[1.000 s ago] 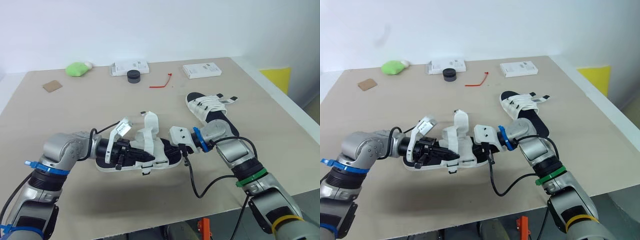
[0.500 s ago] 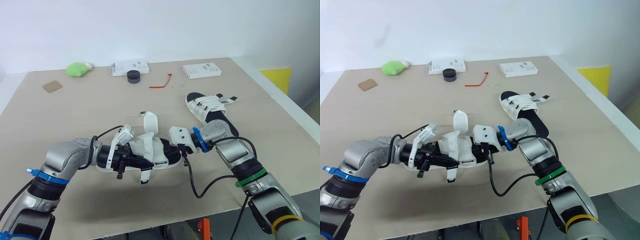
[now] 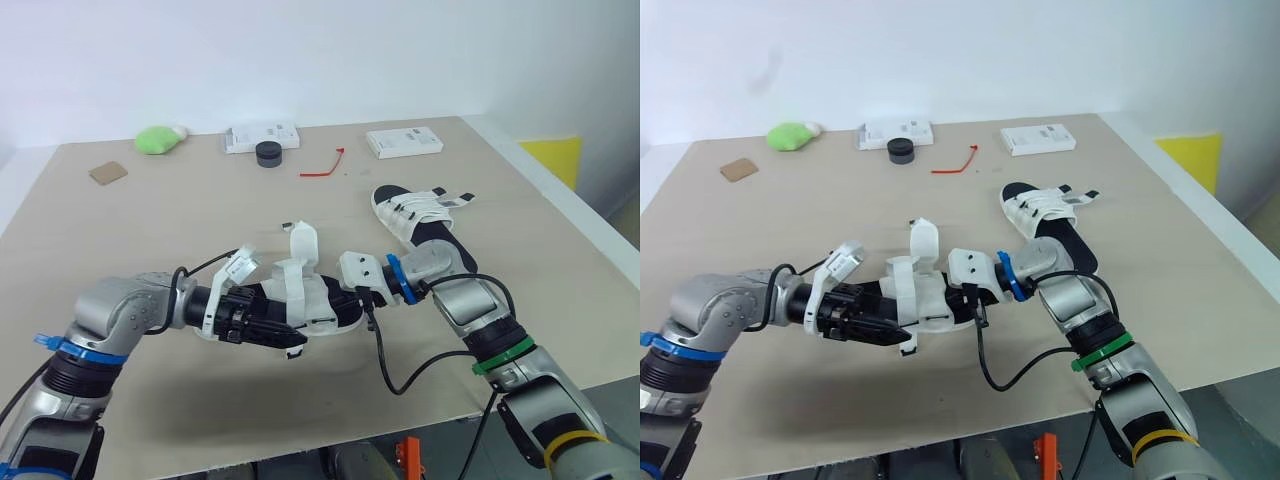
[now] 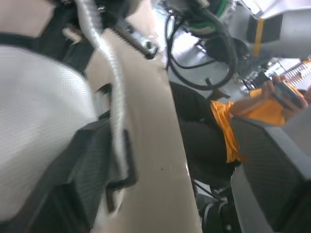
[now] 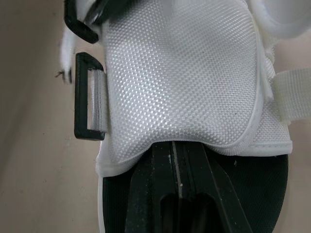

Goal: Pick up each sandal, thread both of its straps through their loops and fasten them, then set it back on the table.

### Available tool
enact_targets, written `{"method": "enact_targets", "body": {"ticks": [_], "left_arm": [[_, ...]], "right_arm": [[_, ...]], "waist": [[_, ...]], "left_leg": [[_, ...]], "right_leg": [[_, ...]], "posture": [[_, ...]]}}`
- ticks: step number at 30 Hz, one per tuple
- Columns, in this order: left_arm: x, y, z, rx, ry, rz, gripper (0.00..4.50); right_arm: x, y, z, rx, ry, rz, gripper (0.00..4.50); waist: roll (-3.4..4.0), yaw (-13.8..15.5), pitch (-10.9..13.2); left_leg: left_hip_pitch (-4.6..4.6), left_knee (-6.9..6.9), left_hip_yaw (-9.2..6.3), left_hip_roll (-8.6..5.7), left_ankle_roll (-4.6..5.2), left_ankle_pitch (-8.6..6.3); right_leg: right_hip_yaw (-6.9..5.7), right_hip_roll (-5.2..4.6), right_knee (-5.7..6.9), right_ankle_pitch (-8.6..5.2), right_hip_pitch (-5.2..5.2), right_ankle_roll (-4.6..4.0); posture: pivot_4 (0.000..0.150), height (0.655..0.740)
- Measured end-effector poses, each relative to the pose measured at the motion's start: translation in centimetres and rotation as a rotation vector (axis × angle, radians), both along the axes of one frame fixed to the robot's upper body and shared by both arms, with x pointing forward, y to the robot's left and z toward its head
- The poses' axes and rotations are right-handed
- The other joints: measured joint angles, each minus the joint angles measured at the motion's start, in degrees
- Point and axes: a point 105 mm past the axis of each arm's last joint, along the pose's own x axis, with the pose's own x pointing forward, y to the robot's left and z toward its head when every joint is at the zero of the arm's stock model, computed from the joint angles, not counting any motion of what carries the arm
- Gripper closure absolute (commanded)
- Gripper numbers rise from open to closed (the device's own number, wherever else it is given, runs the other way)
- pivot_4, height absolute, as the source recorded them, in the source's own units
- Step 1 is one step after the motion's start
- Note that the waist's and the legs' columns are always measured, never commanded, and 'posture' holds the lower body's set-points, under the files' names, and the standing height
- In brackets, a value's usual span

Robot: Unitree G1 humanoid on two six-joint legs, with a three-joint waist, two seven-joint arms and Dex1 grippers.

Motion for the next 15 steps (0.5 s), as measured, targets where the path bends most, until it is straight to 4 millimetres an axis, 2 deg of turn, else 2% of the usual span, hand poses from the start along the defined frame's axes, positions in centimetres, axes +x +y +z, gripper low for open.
{"method": "enact_targets", "body": {"ticks": [10, 13, 15], "left_arm": [[-0.7, 4.0, 1.6, 0.08, 0.002, 0.08, 0.6], [-2.4, 4.5, 2.0, 0.098, -0.003, 0.018, 0.6], [-4.1, 4.8, 1.5, 0.125, -0.015, -0.045, 0.6]], "right_arm": [[-0.2, 0.1, 0.1, 0.002, -0.001, 0.012, 4.5], [-0.2, 0.1, 0.1, 0.002, -0.002, 0.014, 4.5], [-0.3, 0.1, 0.1, 0.002, -0.002, 0.016, 4.5]], "waist": [[-0.02, 0.0, 0.0], [-0.07, -0.1, 0.1], [-0.04, -0.1, 0.1]], "left_leg": [[-0.05, -0.19, 0.0, 0.01, -0.02, -0.04], [-0.06, -0.19, 0.03, 0.02, -0.07, -0.06], [-0.05, -0.19, 0.05, 0.02, -0.12, -0.09]], "right_leg": [[-0.02, 0.01, 0.03, -0.11, -0.14, -0.13], [0.0, -0.01, 0.02, -0.14, -0.17, -0.17], [0.02, -0.02, 0.03, -0.18, -0.18, -0.22]], "posture": [[0.15, 0.74], [0.15, 0.74], [0.15, 0.74]]}}
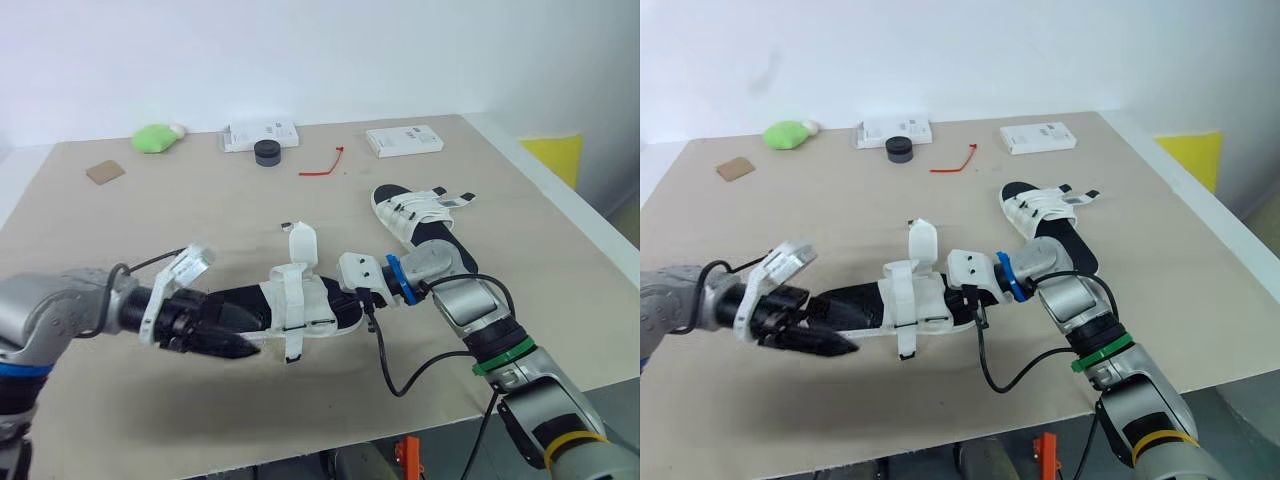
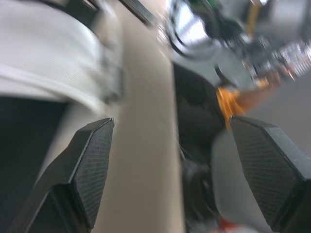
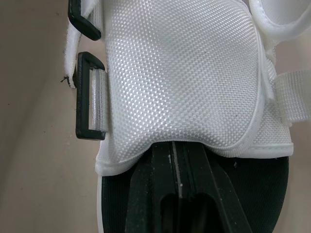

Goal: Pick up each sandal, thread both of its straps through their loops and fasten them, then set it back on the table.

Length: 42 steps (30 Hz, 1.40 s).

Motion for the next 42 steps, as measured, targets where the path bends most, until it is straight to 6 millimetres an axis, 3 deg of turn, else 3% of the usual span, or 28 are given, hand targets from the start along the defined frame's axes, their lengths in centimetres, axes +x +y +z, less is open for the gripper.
{"method": "enact_targets", "body": {"ticks": [4, 11, 22, 36, 42], "left_arm": [[-2.2, -0.1, -3.3, 0.044, -0.04, -0.052, 0.6], [-1.6, -2.5, -7.8, 0.031, -0.215, 0.047, 0.6], [1.4, -3.8, -7.9, -0.019, -0.265, 0.201, 0.6], [1.6, -5.0, -7.4, -0.064, -0.182, 0.217, 0.6], [1.6, -6.1, -6.1, -0.132, -0.121, 0.188, 3.46]], "right_arm": [[0.0, 0.0, 0.0, 0.0, 0.0, 0.0, 4.5], [-0.2, 0.0, 0.0, 0.0, 0.003, -0.005, 4.5], [-0.4, -0.1, 0.1, -0.001, 0.004, -0.015, 4.5], [-0.3, -0.1, 0.0, -0.002, 0.01, -0.022, 4.5], [-0.3, -0.1, 0.0, -0.003, 0.012, -0.02, 4.5]], "waist": [[0.05, 0.1, 0.0], [-0.06, 0.1, 0.0], [-0.01, 0.2, 0.0], [-0.01, 0.2, 0.0], [-0.01, 0.2, 0.0]], "left_leg": [[0.01, -0.02, 0.02, 0.02, -0.02, -0.01], [0.03, 0.01, 0.16, 0.04, -0.02, -0.02], [0.0, 0.0, 0.17, 0.01, -0.01, -0.04], [0.0, 0.03, 0.12, 0.01, 0.0, -0.05], [0.01, 0.03, 0.11, 0.0, 0.0, -0.05]], "right_leg": [[0.02, -0.01, 0.02, -0.02, -0.04, -0.04], [0.18, 0.01, 0.05, -0.01, -0.07, -0.03], [0.18, 0.0, 0.07, -0.07, -0.06, 0.03], [0.13, 0.01, 0.08, -0.06, -0.02, 0.07], [0.13, 0.02, 0.08, 0.05, -0.01, 0.26]], "posture": [[0.15, 0.74], [0.15, 0.74], [0.15, 0.74], [0.15, 0.74], [0.15, 0.74]]}}
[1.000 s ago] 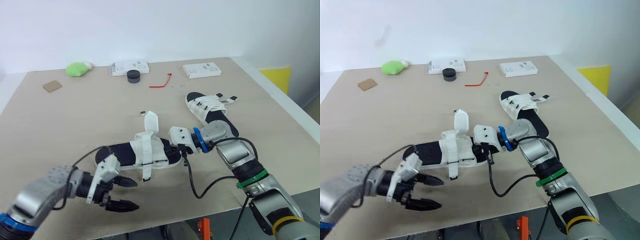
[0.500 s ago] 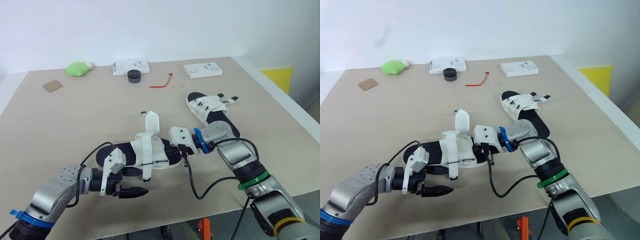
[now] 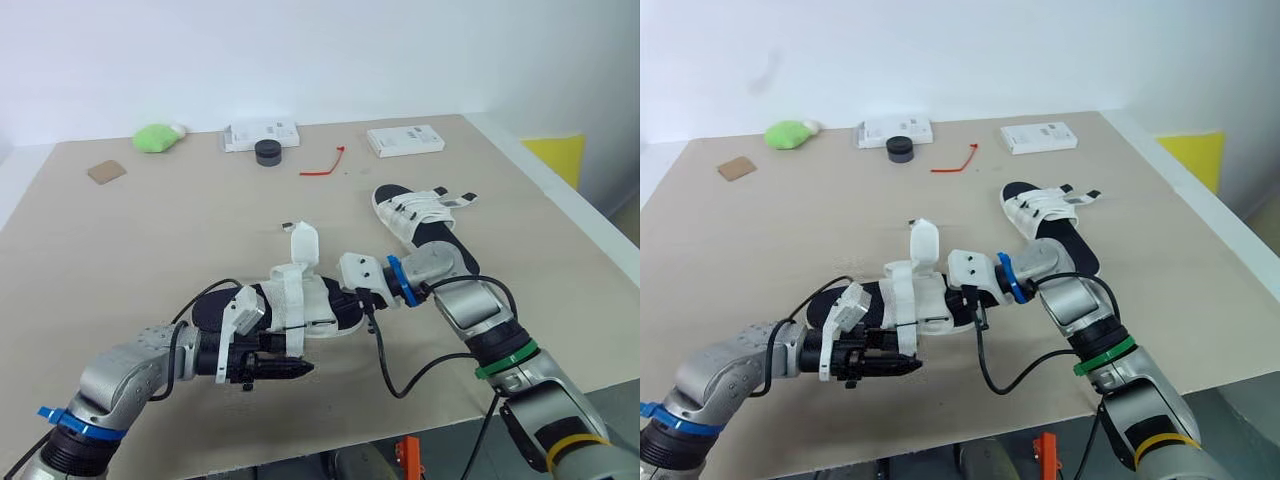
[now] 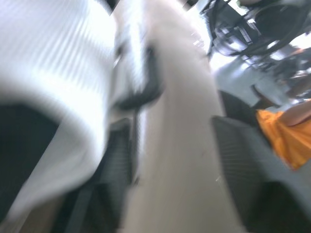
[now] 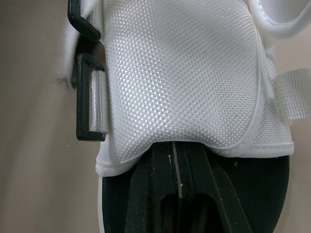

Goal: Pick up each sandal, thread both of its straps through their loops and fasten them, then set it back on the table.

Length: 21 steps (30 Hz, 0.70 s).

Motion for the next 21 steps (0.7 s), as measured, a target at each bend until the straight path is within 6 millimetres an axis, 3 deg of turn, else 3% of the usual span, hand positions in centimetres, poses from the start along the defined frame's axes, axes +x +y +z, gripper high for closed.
{"method": "enact_targets", "body": {"ticks": [2, 12, 14, 18, 21], "left_arm": [[-0.2, 0.1, -0.1, 0.002, 0.024, -0.004, 4.45], [-0.8, 0.7, 0.4, 0.006, 0.082, -0.025, 4.45], [-1.2, 0.8, 1.2, -0.011, 0.106, -0.046, 4.45], [-0.6, 1.2, 4.4, -0.031, 0.036, -0.082, 4.45], [-0.1, 1.1, 5.2, -0.048, 0.058, -0.075, 4.45]], "right_arm": [[0.0, 0.0, 0.0, 0.0, 0.001, 0.002, 4.5], [0.0, 0.1, 0.1, 0.002, -0.001, 0.006, 4.5], [0.0, 0.1, 0.1, 0.003, -0.002, 0.006, 4.5], [0.2, 0.1, 0.0, 0.003, 0.0, 0.004, 4.5], [0.3, 0.1, 0.0, 0.004, -0.003, 0.007, 4.5]], "waist": [[0.0, 0.0, 0.0], [0.0, 0.0, 0.0], [-0.02, 0.0, 0.0], [-0.02, 0.0, 0.0], [-0.02, -0.1, 0.0]], "left_leg": [[0.0, -0.01, -0.03, 0.0, 0.0, 0.0], [-0.01, -0.04, -0.04, 0.02, -0.01, -0.03], [-0.02, -0.04, -0.07, 0.03, -0.01, -0.04], [0.0, 0.03, -0.1, 0.02, -0.02, -0.03], [0.0, 0.06, -0.08, 0.02, -0.02, -0.03]], "right_leg": [[-0.03, 0.02, 0.0, -0.01, 0.0, -0.01], [-0.02, 0.06, 0.01, -0.03, -0.04, -0.04], [-0.04, 0.08, 0.03, -0.03, -0.06, -0.04], [-0.07, 0.06, 0.05, -0.11, -0.01, -0.18], [-0.05, 0.06, 0.04, -0.1, 0.0, -0.17]], "posture": [[0.15, 0.74], [0.15, 0.74], [0.15, 0.74], [0.15, 0.74], [0.15, 0.74]]}}
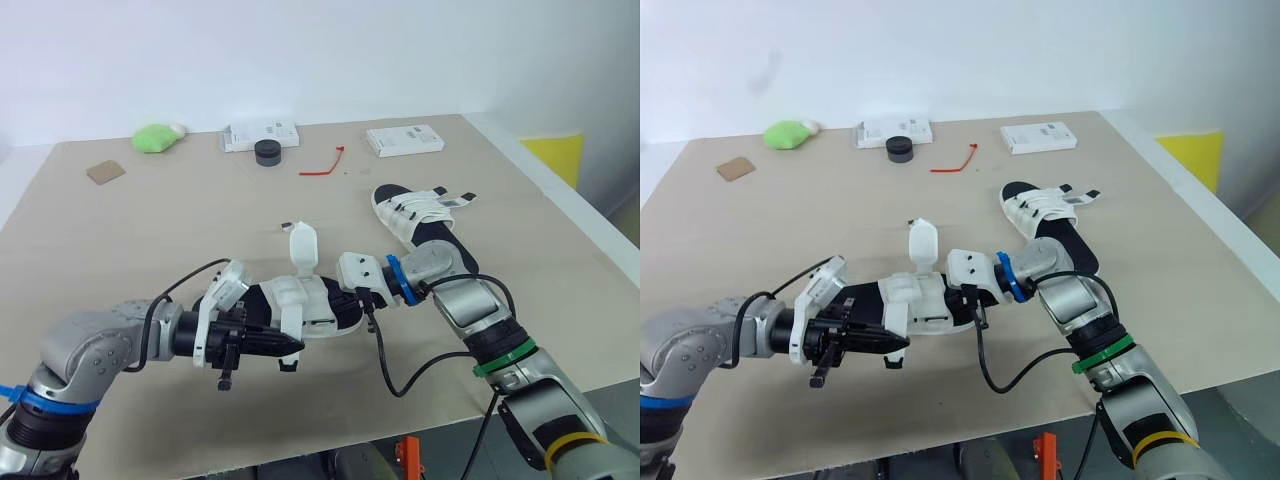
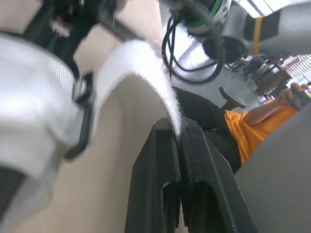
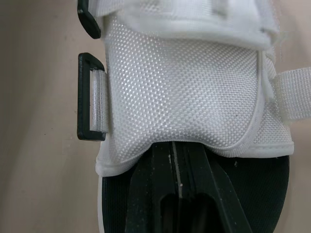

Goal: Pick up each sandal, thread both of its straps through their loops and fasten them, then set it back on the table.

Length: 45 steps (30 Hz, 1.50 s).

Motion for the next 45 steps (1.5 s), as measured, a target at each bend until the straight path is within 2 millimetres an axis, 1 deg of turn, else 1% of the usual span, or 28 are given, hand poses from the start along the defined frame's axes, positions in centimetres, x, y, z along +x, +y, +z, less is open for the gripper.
{"method": "enact_targets", "body": {"ticks": [4, 5, 8, 9, 10, 13, 15, 18, 21, 24, 28, 29, 30, 36, 39, 45], "left_arm": [[0.7, -0.3, 0.8, -0.033, 0.051, 0.011, 4.45], [1.5, -0.7, 1.5, -0.069, 0.093, 0.037, 4.45], [4.6, -1.5, 1.8, -0.155, 0.239, 0.134, 4.45], [4.9, -1.6, 1.7, -0.159, 0.262, 0.145, 4.45], [6.1, -1.9, 1.2, -0.172, 0.351, 0.188, 4.45], [7.2, -1.5, -0.2, -0.156, 0.454, 0.268, 4.45], [8.0, -1.2, -0.4, -0.181, 0.517, 0.314, 4.45], [8.7, -1.2, -0.5, -0.203, 0.564, 0.358, 4.45], [9.0, -1.3, -0.8, -0.197, 0.589, 0.389, 4.45], [9.0, -1.4, -1.0, -0.18, 0.606, 0.401, 3.61], [9.4, -1.3, -1.1, -0.188, 0.638, 0.421, 1.8], [9.4, -1.3, -1.0, -0.193, 0.643, 0.42, 1.54], [9.5, -1.3, -0.9, -0.198, 0.648, 0.419, 0.96], [9.8, -1.5, -0.4, -0.213, 0.666, 0.417, 0.96], [10.3, -1.7, 0.8, -0.231, 0.642, 0.398, 0.96], [11.2, -2.0, 1.9, -0.24, 0.635, 0.383, 0.96]], "right_arm": [[0.1, 0.1, 0.0, 0.0, 0.0, 0.006, 4.5], [0.1, 0.2, 0.0, 0.002, -0.001, 0.008, 4.5], [0.4, 0.1, 0.0, -0.001, -0.003, 0.001, 4.5], [0.4, 0.2, 0.0, 0.0, -0.004, 0.001, 4.5], [0.4, 0.2, -0.1, 0.003, -0.008, -0.002, 4.5], [0.5, 0.2, 0.0, 0.005, -0.013, -0.005, 4.5], [0.5, 0.1, -0.1, 0.002, -0.015, -0.007, 4.5], [0.5, 0.1, -0.1, 0.004, -0.018, -0.013, 4.5], [0.5, 0.0, -0.1, 0.004, -0.023, -0.022, 4.5], [0.5, 0.0, -0.1, 0.004, -0.026, -0.023, 4.5], [0.5, 0.0, -0.1, 0.003, -0.024, -0.024, 4.5], [0.5, 0.0, -0.1, 0.003, -0.023, -0.024, 4.5], [0.5, 0.0, -0.1, 0.003, -0.023, -0.025, 4.5], [0.5, -0.1, -0.1, 0.002, -0.024, -0.027, 4.5], [0.6, -0.1, -0.1, 0.002, -0.024, -0.029, 4.5], [0.6, -0.1, 0.0, 0.003, -0.03, -0.026, 4.5]], "waist": [[0.0, 0.0, 0.0], [-0.04, -0.1, 0.0], [-0.04, 0.1, 0.1], [-0.08, 0.1, 0.1], [-0.09, 0.1, 0.1], [-0.09, 0.0, 0.1], [-0.09, 0.2, 0.1], [-0.09, 0.2, 0.1], [-0.1, 0.2, 0.1], [-0.1, 0.2, 0.1], [-0.11, 0.2, 0.1], [-0.11, 0.2, 0.1], [-0.11, 0.2, 0.1], [-0.12, 0.2, 0.1], [-0.13, 0.2, 0.1], [-0.2, 0.2, 0.1]], "left_leg": [[0.0, 0.0, -0.03, 0.01, 0.0, 0.0], [0.03, 0.01, -0.06, 0.01, 0.01, 0.01], [0.06, 0.14, -0.2, -0.05, 0.07, 0.08], [0.05, 0.14, -0.2, -0.05, 0.07, 0.09], [0.04, 0.16, -0.22, -0.07, 0.06, 0.1], [0.03, 0.15, -0.21, -0.1, 0.05, 0.1], [0.03, 0.16, -0.26, -0.12, -0.01, 0.14], [0.04, 0.16, -0.28, -0.18, -0.2, 0.25], [0.04, 0.17, -0.29, -0.3, -0.33, 0.33], [0.04, 0.17, -0.29, -0.35, -0.45, 0.39], [0.04, 0.15, -0.32, -0.35, -0.49, 0.41], [0.04, 0.15, -0.32, -0.35, -0.49, 0.41], [0.04, 0.15, -0.32, -0.35, -0.49, 0.41], [0.03, 0.15, -0.36, -0.42, -0.59, 0.47], [0.0, 0.14, -0.41, -0.45, -0.78, 0.56], [-0.12, 0.1, -0.44, -0.51, -0.93, 0.61]], "right_leg": [[-0.02, 0.03, 0.01, 0.12, 0.0, 0.2], [-0.02, 0.07, 0.05, 0.16, 0.01, 0.23], [-0.08, 0.06, 0.09, 0.26, 0.13, 0.31], [-0.08, 0.06, 0.09, 0.29, 0.1, 0.33], [-0.05, 0.07, 0.08, 0.34, 0.1, 0.36], [0.01, 0.06, 0.08, 0.36, 0.1, 0.38], [-0.02, 0.05, 0.08, 0.36, 0.15, 0.39], [-0.01, -0.01, 0.08, 0.42, 0.17, 0.48], [0.03, -0.1, 0.07, 0.49, 0.19, 0.6], [0.05, -0.13, 0.07, 0.5, 0.19, 0.62], [0.04, -0.13, 0.07, 0.5, 0.18, 0.62], [0.04, -0.13, 0.07, 0.5, 0.18, 0.62], [0.04, -0.13, 0.06, 0.5, 0.18, 0.62], [0.04, -0.15, 0.05, 0.52, 0.18, 0.64], [0.03, -0.15, 0.04, 0.49, 0.16, 0.61], [0.03, -0.2, 0.0, 0.54, 0.05, 0.69]], "posture": [[0.15, 0.74], [0.15, 0.74], [0.15, 0.74], [0.15, 0.74], [0.15, 0.74], [0.15, 0.74], [0.15, 0.74], [0.15, 0.74], [0.15, 0.74], [0.15, 0.74], [0.15, 0.74], [0.15, 0.74], [0.15, 0.74], [0.15, 0.74], [0.15, 0.74], [0.15, 0.74]]}}
